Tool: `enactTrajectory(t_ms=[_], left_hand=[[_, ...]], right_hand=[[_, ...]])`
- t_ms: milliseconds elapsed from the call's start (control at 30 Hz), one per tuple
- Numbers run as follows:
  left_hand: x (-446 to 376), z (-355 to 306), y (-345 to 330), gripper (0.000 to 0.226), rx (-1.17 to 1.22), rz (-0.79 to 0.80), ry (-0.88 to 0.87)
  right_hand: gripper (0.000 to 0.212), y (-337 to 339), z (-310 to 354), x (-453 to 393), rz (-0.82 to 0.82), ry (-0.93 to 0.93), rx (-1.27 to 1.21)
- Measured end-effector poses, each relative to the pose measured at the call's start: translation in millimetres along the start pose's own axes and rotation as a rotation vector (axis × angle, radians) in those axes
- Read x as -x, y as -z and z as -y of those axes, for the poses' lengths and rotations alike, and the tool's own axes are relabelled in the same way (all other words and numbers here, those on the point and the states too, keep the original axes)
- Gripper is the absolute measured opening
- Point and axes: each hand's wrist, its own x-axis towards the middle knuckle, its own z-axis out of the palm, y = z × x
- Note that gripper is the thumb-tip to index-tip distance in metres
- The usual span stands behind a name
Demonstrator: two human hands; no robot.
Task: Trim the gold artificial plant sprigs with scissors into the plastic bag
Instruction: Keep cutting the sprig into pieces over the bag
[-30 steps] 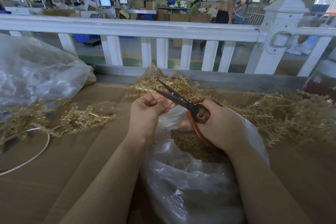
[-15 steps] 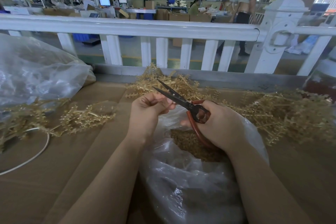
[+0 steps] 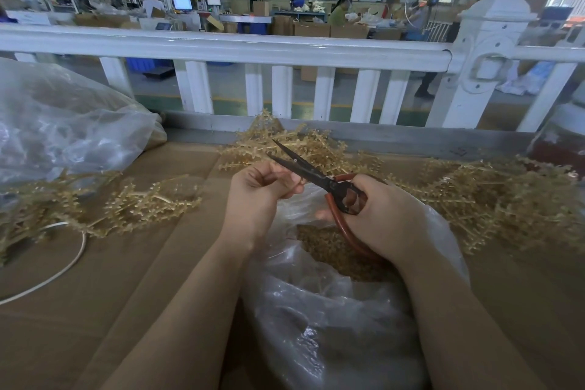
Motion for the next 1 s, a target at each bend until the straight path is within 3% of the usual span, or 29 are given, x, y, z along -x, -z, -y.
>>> enactTrajectory(t_ms=[67,167,467,833,1000], left_hand=[[0.4,1.5,-0.3,0.004,-0.037,0.012,-0.031],[0.9,2.1,-1.1,0.004,-0.086,0.021,-0.063],[-0.1,0.4,-1.9,0.017,-0.079,0.050,-0.055],[0.1,2.0,-2.0,0.003,0.021,0.048,0.011],[1.3,-0.9,-1.4,0.020,-0.091,0.085,-0.033]], right_hand=[[0.068,2.0,1.5,0.4,-0.009,0.014,-0.001],[0.074,3.3,1.1,-0.2,0.008,0.028,0.006],[0.058,2.4,0.8,0.5,0.007,0.012,-0.021],[0.054,3.4,-0.4,-0.3,0.055,-0.011,-0.027],[0.050,5.4,-0.2,-1.1,0.087,-0.023,0.002]])
